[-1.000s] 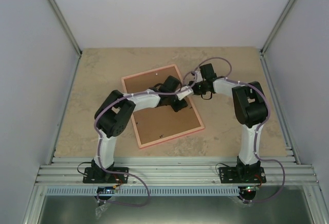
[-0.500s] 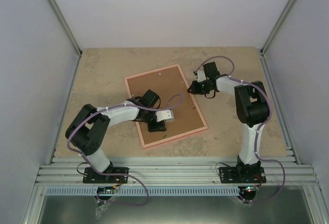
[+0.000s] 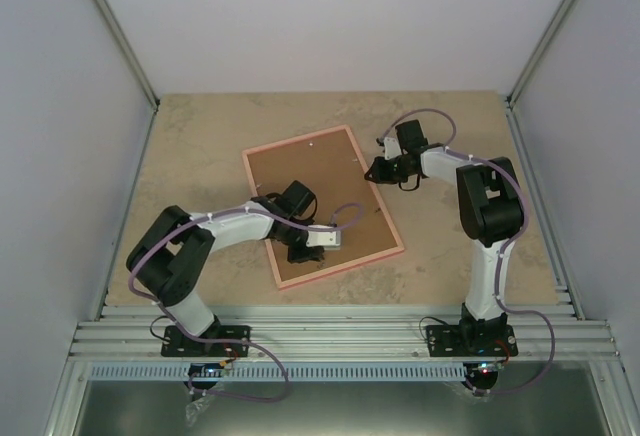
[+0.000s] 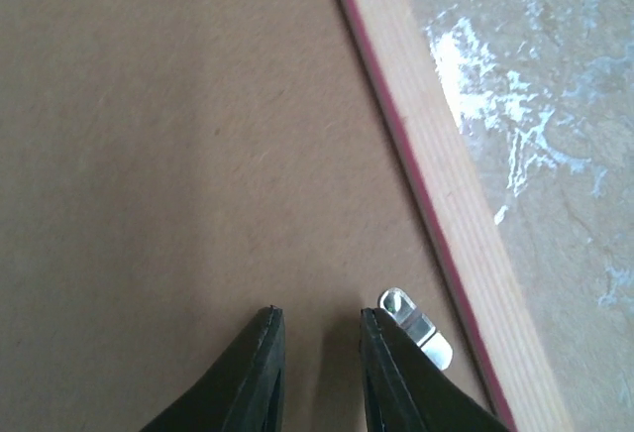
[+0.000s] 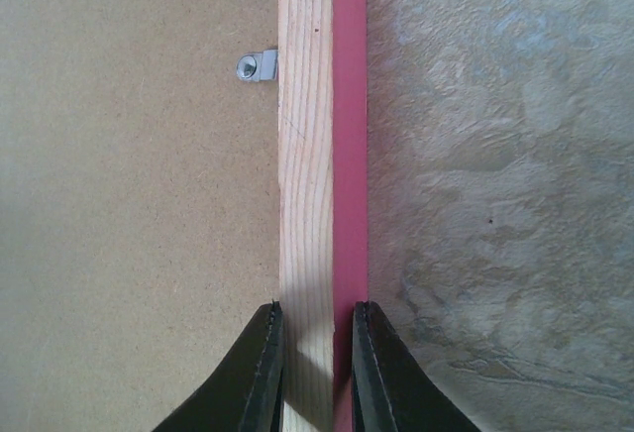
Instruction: Put the photo into the frame
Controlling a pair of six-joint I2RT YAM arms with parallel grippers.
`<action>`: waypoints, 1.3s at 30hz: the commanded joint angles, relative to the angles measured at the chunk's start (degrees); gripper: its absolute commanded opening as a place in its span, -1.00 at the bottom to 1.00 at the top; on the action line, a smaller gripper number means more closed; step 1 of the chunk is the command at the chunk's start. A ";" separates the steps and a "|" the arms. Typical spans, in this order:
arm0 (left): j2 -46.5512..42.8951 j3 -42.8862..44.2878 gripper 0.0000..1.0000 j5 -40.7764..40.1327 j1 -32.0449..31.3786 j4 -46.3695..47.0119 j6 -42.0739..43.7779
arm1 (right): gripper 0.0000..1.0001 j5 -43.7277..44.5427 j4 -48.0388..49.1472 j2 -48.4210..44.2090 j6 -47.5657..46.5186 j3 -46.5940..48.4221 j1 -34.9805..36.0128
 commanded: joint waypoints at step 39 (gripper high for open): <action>2.07 11.48 -0.28 1.74 11.41 -3.67 -10.58 | -0.99 2.38 -1.46 -2.05 1.04 -6.81 -1.98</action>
